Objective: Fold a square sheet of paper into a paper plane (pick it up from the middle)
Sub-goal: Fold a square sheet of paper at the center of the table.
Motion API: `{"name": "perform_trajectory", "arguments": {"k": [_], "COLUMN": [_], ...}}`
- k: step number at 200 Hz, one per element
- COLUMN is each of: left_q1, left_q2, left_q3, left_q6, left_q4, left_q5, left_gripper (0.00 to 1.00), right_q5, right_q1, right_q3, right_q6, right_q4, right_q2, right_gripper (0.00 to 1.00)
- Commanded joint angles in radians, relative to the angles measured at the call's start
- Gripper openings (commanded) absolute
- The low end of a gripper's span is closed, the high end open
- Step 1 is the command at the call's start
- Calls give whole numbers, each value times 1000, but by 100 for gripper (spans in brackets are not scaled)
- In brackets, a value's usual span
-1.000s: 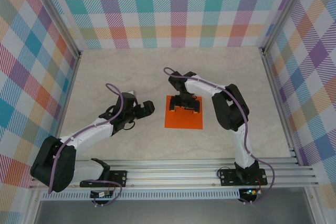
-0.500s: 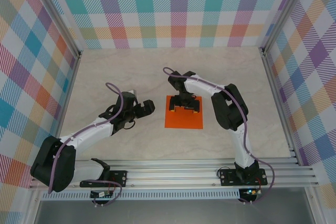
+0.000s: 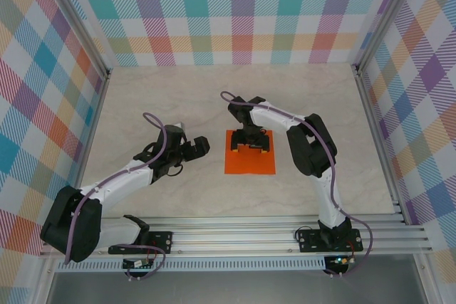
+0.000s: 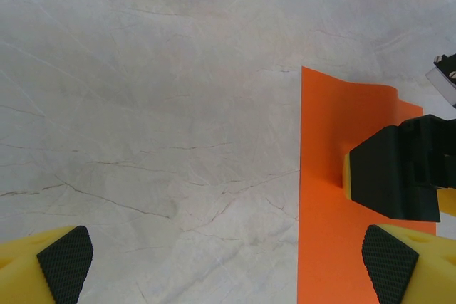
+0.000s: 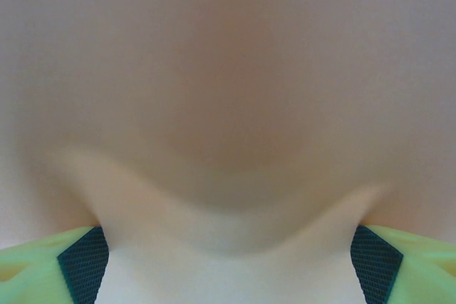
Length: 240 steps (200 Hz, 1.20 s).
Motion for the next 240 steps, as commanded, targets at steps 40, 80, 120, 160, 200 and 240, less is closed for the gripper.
{"name": "perform_trajectory", "arguments": {"k": [40,80,120,160,200,240], "left_q1": [15,15,15,15,15,15], "left_q2": [-37,-42,-42,-48,-61,-83], "left_q3": [23,22,23,25,29,31], "left_q6": [16,15,9,3,-6,-17], "left_q4": [-22,-25,-27,-35,-47,-57], "left_q5": [-6,-8,-10,-13,-18,-17], "left_gripper": [100,100,100,100,100,100], "right_q5": [27,30,17,-21,-114,-359], "right_q1": [7,7,7,7,7,-7], "right_q3": [-13,1,-22,-71,-118,-177], "right_q6": [-56,-75,-84,-98,-102,-95], "right_q4": [-45,-51,-44,-15,49,203], "right_q2": [71,28,-39,-126,-230,-316], "right_gripper": [84,68,51,38,36,37]}}
